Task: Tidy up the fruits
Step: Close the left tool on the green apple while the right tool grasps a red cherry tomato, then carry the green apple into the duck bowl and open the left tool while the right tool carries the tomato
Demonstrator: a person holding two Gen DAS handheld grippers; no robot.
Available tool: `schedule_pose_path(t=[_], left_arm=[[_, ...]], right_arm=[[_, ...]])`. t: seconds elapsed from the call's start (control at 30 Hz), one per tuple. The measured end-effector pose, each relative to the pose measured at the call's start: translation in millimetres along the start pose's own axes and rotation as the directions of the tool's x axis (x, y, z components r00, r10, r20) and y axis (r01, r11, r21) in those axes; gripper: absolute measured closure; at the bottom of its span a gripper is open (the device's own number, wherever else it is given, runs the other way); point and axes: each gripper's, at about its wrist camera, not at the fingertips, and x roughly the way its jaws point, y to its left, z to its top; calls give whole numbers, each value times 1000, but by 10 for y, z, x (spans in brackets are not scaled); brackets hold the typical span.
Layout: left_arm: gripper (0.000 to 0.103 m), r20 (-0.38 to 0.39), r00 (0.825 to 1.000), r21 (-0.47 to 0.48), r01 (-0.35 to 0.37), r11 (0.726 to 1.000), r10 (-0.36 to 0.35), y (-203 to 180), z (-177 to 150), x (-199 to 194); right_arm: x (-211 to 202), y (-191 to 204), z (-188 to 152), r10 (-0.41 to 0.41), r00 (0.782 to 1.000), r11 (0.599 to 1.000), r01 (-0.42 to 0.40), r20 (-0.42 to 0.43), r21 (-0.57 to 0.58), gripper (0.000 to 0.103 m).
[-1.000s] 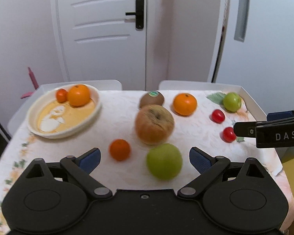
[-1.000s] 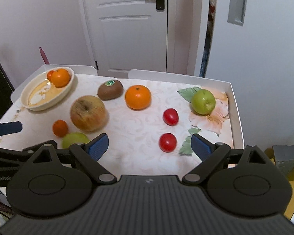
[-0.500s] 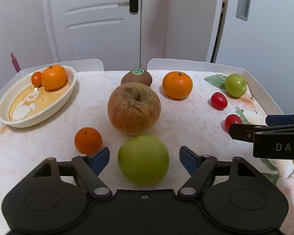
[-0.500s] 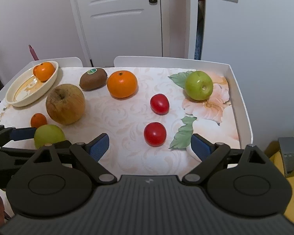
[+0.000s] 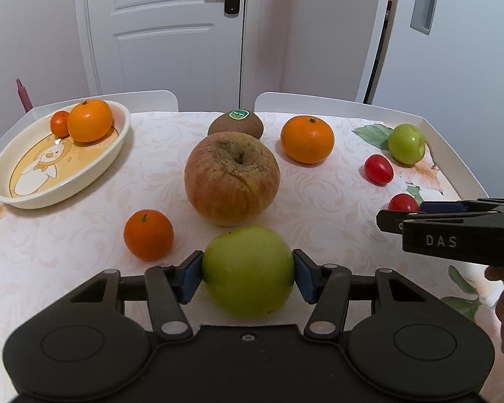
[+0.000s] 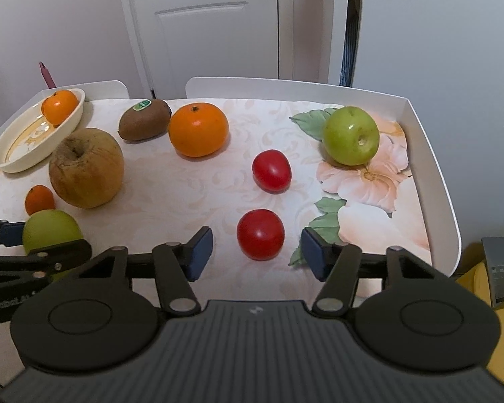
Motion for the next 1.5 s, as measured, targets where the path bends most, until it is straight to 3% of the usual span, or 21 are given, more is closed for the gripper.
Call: schedule_pose_path(t=[0.13, 0.17, 0.77, 1.13, 1.5], left_arm=[[43, -2, 1000, 3, 5, 1000, -5, 11, 3, -5], [43, -1, 1000, 6, 2, 1000, -2, 10, 1, -10], [43, 66, 998, -23, -14, 1000, 15, 258, 122, -433], [43, 94, 994, -62, -45, 997, 51, 712, 308, -819], [43, 101, 993, -82, -56, 995, 64, 1389, 578, -938]], right_arm=[[45, -12, 14, -6, 1000, 1000, 6, -2, 3, 44], [54, -13, 19, -4, 1000, 1000, 4, -4, 3, 58], [-367, 304, 290, 57, 996, 998, -56, 62, -13, 58], [-652, 920, 584, 149, 986, 989, -147, 73, -30, 58], [-554, 1671, 874, 200, 979, 979, -198, 42, -39, 58]])
